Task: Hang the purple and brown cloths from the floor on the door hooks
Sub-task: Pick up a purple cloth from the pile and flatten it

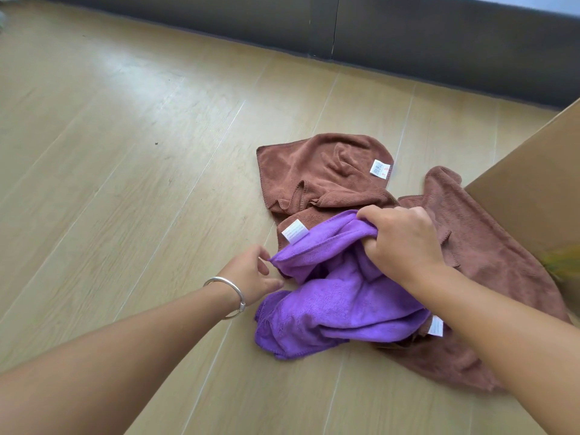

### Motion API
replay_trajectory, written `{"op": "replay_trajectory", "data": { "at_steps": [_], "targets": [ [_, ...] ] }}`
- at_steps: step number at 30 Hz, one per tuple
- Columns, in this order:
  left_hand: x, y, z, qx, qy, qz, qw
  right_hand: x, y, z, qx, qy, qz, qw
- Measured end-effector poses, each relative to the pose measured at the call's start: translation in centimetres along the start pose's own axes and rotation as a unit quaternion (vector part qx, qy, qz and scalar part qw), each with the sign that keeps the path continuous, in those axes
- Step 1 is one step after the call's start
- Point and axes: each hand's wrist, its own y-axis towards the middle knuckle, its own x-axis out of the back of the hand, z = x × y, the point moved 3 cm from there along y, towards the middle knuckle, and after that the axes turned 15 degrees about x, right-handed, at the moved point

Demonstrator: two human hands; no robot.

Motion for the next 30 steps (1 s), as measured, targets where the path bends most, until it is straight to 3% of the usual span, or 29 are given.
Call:
{"op": "replay_trajectory", "data": {
  "at_steps": [6,8,12,14,23,27,30],
  "targets": [
    [-0.1,-1.0,-2.7,-0.062,-0.104,0.001,0.993,0.0,-0.8,-0.6,-0.027,-0.011,0.029,0.999],
    [0.0,-1.4,-3.4,-0.076,-0.134,-0.009,0.988,0.3,-0.7,-0.1,-0.007,0.001,0.004,1.000],
    [-0.4,-2.2,-4.5,-0.102,-0.159,-0.007,0.982,1.2,0.0,3.3,0.193,0.133,-0.028,0.972],
    [-0.5,-2.3,-4.6,-0.104,-0.166,-0.004,0.981,1.3,0.2,5.1,0.244,0.172,-0.012,0.954],
    [-0.4,-2.3,-3.9,-0.101,-0.186,0.017,0.977,0.0,0.3,7.0,0.226,0.046,0.023,0.973],
    [-0.2,-2.2,-3.3,-0.094,-0.177,-0.006,0.980,0.3,0.3,6.9,0.229,0.084,-0.005,0.970],
    [0.9,-2.4,-3.5,-0.167,-0.130,-0.056,0.976,0.5,0.6,5.9,0.199,0.139,0.002,0.970]
  ]
}}
